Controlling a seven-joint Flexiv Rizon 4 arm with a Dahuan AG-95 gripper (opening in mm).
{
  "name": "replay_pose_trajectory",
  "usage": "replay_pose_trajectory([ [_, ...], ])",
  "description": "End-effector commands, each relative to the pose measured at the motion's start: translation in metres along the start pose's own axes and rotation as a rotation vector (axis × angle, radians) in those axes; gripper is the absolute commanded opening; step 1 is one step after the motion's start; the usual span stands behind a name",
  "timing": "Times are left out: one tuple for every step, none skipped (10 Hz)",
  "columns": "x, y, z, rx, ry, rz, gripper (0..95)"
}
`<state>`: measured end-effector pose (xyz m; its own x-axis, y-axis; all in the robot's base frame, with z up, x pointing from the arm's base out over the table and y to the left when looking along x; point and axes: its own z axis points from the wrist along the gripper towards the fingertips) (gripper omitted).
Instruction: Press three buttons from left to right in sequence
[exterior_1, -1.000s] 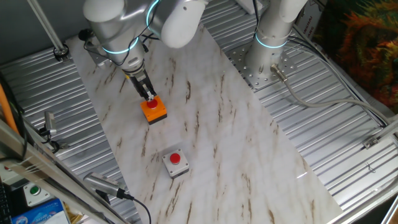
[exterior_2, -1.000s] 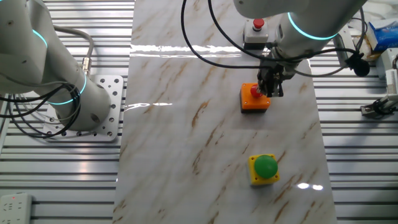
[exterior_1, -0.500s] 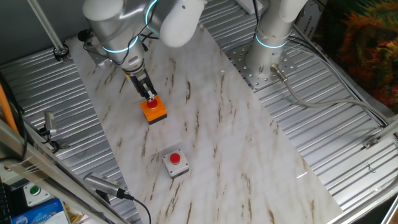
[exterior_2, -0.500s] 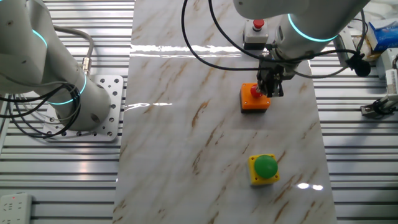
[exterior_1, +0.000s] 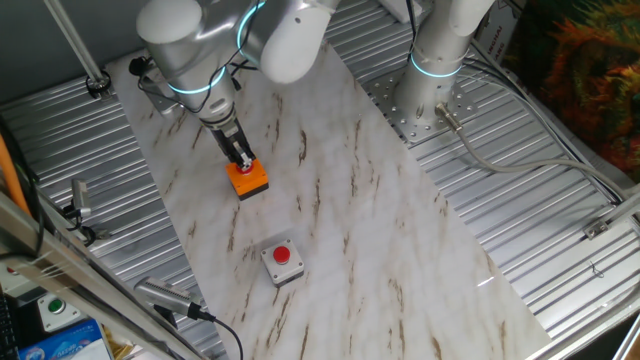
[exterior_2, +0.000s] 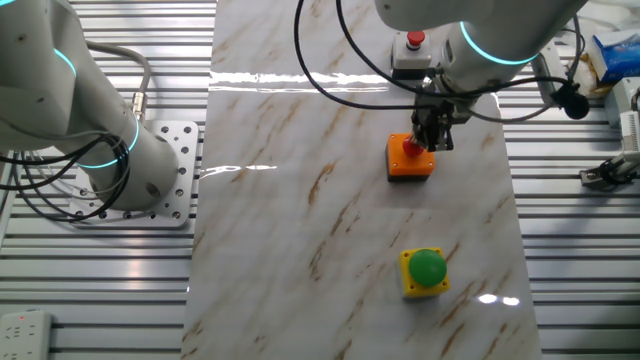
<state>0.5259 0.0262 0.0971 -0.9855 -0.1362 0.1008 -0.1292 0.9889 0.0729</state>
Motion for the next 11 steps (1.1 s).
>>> replay_pose_trajectory([
  [0.0007,-0.0020,0.0019,0.000,0.000,0.000,0.0],
  [0.0018,-0.0031,0.0026,0.001,0.000,-0.003,0.0],
  [0.0029,-0.0042,0.0030,0.005,0.000,-0.004,0.0],
  [0.0033,-0.0039,0.0026,0.006,0.001,-0.004,0.0],
  [0.0039,-0.0034,0.0022,0.007,0.002,-0.003,0.0],
  [0.0039,-0.0034,0.0021,0.009,0.003,-0.001,0.0],
  [0.0040,-0.0034,0.0021,0.009,0.003,0.000,0.0],
  [0.0040,-0.0034,0.0021,0.009,0.003,0.000,0.0],
  [0.0040,-0.0034,0.0021,0.008,0.003,-0.003,0.0],
  [0.0041,-0.0033,0.0020,0.008,0.003,-0.006,0.0],
  [0.0041,-0.0033,0.0020,0.008,0.003,-0.006,0.0],
])
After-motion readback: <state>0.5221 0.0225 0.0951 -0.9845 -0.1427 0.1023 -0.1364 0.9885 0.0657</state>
